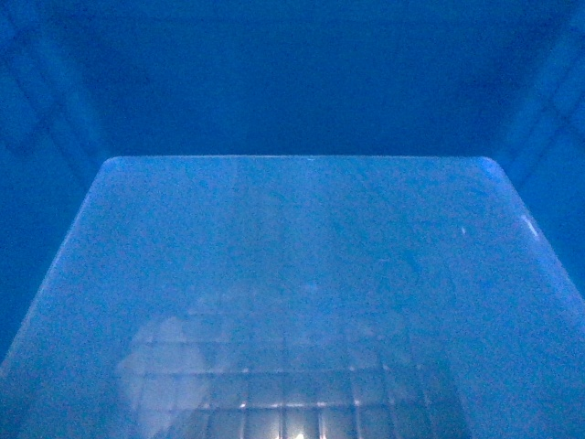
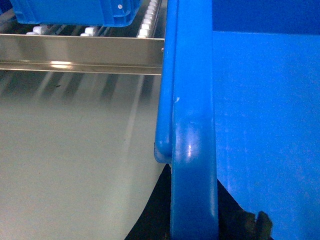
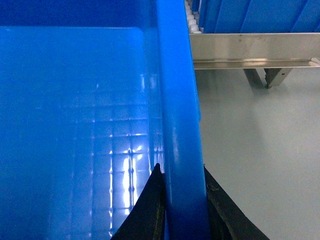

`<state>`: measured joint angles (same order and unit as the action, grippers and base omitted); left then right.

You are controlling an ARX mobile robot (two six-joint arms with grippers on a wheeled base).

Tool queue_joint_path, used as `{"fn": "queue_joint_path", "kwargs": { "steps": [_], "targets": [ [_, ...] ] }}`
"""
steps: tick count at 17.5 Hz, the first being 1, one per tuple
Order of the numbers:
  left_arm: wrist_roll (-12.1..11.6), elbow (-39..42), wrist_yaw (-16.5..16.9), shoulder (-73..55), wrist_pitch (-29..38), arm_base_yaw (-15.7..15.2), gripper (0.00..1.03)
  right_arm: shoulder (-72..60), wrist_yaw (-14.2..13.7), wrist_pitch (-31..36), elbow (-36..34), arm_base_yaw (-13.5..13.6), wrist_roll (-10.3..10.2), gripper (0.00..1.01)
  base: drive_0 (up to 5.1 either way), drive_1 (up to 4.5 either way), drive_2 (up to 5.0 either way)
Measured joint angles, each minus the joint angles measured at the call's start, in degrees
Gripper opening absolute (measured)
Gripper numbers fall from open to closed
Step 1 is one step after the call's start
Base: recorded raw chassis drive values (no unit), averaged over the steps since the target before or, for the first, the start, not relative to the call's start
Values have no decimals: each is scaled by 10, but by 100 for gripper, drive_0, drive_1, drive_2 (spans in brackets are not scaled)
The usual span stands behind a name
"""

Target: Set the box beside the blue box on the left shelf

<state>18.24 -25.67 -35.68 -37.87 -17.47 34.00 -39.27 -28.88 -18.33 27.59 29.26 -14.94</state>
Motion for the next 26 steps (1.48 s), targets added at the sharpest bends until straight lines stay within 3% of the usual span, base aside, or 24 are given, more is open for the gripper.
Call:
{"fn": "queue_joint_path", "kwargs": {
  "steps": [3, 26],
  "targets": [
    [0, 0, 0, 0, 0, 0, 9, 0, 0, 0, 0, 0, 0, 12, 0, 0, 0],
    [-1, 0, 0, -3, 5, 0, 9, -3, 0, 4, 0, 0, 0, 12, 6, 407, -395]
  ]
}}
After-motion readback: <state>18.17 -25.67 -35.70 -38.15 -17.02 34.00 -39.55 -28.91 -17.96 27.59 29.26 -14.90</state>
